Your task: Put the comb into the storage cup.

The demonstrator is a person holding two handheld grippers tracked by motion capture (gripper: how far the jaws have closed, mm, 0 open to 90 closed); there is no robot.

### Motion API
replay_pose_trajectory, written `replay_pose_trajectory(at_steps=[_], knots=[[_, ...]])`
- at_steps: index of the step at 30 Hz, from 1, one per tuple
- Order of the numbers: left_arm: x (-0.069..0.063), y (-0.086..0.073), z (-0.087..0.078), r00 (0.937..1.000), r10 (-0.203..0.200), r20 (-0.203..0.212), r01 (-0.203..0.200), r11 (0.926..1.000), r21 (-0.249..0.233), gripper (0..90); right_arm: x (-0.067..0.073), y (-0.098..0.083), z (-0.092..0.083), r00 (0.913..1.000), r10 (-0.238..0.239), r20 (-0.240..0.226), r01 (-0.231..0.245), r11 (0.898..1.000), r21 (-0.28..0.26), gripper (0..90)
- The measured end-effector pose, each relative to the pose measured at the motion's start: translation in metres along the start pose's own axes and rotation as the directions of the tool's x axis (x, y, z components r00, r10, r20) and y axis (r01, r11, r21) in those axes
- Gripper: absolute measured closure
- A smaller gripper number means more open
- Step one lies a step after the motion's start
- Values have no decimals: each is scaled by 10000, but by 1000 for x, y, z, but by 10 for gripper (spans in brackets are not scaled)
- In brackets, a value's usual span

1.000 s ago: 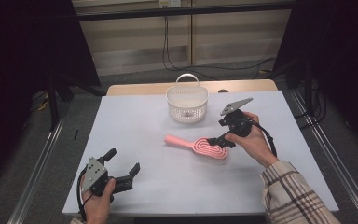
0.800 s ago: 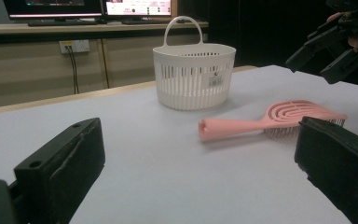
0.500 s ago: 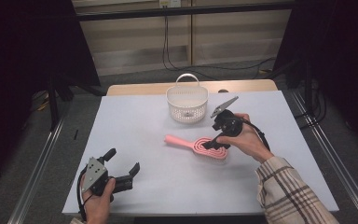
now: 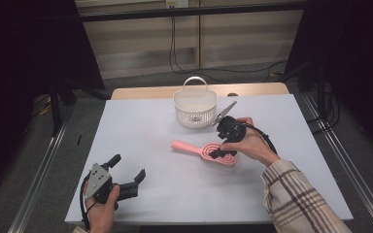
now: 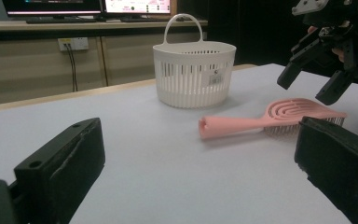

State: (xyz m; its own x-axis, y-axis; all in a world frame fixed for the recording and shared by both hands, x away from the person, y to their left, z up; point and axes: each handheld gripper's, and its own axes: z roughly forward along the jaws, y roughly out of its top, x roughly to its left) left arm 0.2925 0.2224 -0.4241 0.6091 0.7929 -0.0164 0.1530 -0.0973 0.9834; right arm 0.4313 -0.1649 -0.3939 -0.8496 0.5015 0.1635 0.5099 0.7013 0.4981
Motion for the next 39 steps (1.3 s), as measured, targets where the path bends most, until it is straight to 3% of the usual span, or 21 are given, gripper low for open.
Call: replay_pose_trajectory(at_steps=[12,24,39], knots=[[0,-1,0,10000,-62,8,62,10000,18,18,-1,1,14,9993,-361,-93,367,9965,746,72],[0,0,-1,10000,32,25,-32,10000,-5,18,3,3,21,9983,-574,-38,575,9925,1077,115],[0,0,-1,10000,37,-91,-37,10000,-57,18,3,6,37,9951,-988,-41,979,9794,1767,108]])
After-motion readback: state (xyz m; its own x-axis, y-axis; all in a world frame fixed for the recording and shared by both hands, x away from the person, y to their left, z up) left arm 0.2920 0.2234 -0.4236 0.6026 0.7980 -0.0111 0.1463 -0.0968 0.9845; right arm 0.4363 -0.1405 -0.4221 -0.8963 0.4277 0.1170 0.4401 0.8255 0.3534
